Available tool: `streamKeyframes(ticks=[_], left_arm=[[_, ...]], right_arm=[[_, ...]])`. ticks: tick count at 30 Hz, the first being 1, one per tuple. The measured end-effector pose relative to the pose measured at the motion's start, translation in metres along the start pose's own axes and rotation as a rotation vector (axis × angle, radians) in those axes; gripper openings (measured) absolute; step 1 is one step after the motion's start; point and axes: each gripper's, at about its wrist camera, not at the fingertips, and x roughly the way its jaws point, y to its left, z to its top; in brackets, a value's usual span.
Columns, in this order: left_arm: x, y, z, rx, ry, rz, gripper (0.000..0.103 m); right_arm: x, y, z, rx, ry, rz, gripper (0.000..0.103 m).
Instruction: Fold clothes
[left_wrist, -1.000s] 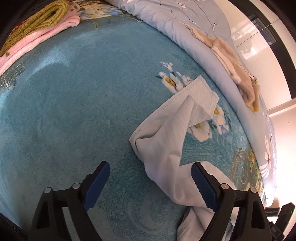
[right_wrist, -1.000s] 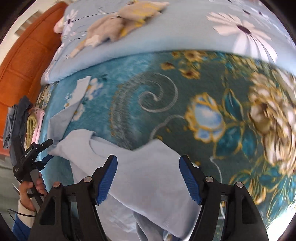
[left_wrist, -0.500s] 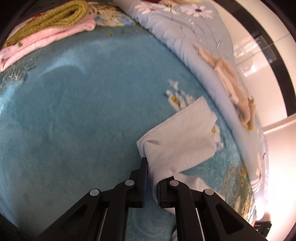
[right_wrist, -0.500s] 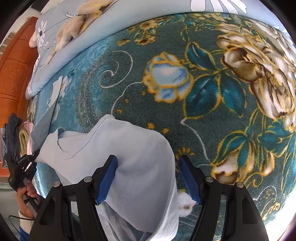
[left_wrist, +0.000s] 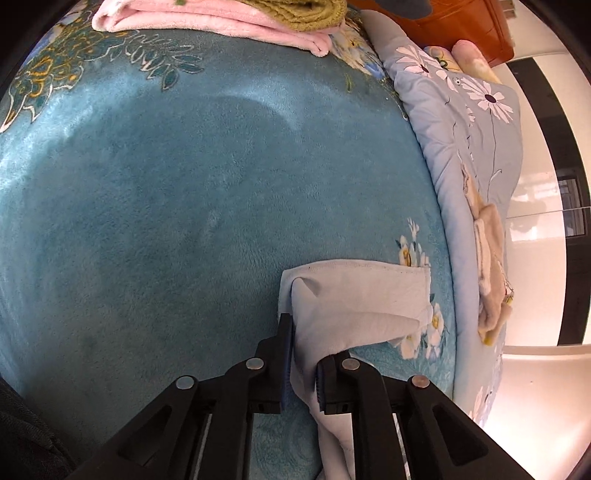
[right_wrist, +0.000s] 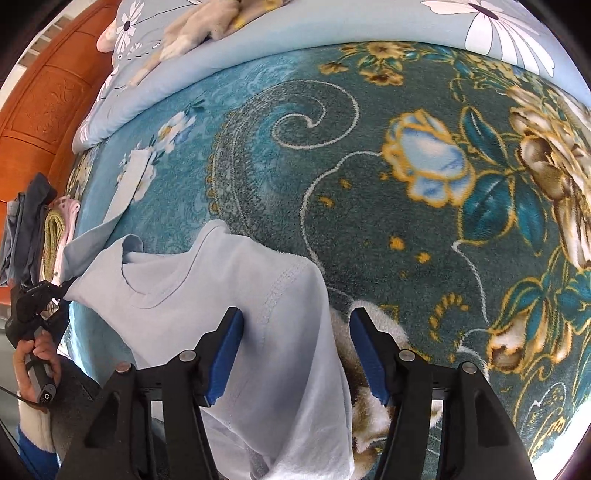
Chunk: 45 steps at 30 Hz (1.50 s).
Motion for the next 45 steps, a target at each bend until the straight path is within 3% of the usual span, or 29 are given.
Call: streamKeyframes(ticks=[1,2,5,7,16,21,27,31,33,37,45], left_arm=[[0.002,0.0,-0.002,-0.012,0.033,-0.001,0.04],[0.004,0.002,-0.007,-0.032,0.068,-0.022,0.046],[0.006,0.003,-0.021,-0.069,0.141,-0.075,0.053],[0.009,-0.005,-0.029,-0.033,0.175,-0.06,0.055],[0.018,-0.053,-0.069,0.261,0.257,0.086,0.055],[0.015,-0.087,-0.071,0.44,0.201,0.114,0.055],[0.041,-0.118,-0.058,0.583,0.227,0.15,0.055],[0.034,-0.137,-0.061,0.781,0.258,0.136,0.055],[0.023,-0.145,-0.061,0.87,0.239,0.109,0.056],[0.02,-0.161,-0.057,1.0,0.197,0.071,0.074],[0.082,-0.166,-0.077,1.316,0.274,0.188,0.074]], right_arm=[[-0.004,-0.001,0.001,0.003,-0.012,-0.006,0.058],[-0.009,-0.001,0.002,0.002,-0.028,-0.016,0.058],[-0.021,0.0,0.01,-0.013,-0.069,-0.029,0.058],[-0.024,0.004,0.016,-0.029,-0.078,-0.025,0.058],[0.016,0.022,0.038,-0.098,-0.018,-0.053,0.058],[0.022,0.025,0.042,-0.11,-0.011,-0.043,0.058],[0.014,0.039,0.032,-0.162,-0.02,-0.013,0.037],[0.003,0.048,0.02,-0.222,-0.009,0.009,0.019],[-0.003,0.055,0.013,-0.261,-0.003,0.023,0.018],[-0.005,0.072,0.004,-0.376,0.03,0.018,0.017],[0.004,0.077,-0.001,-0.421,0.11,0.015,0.018]])
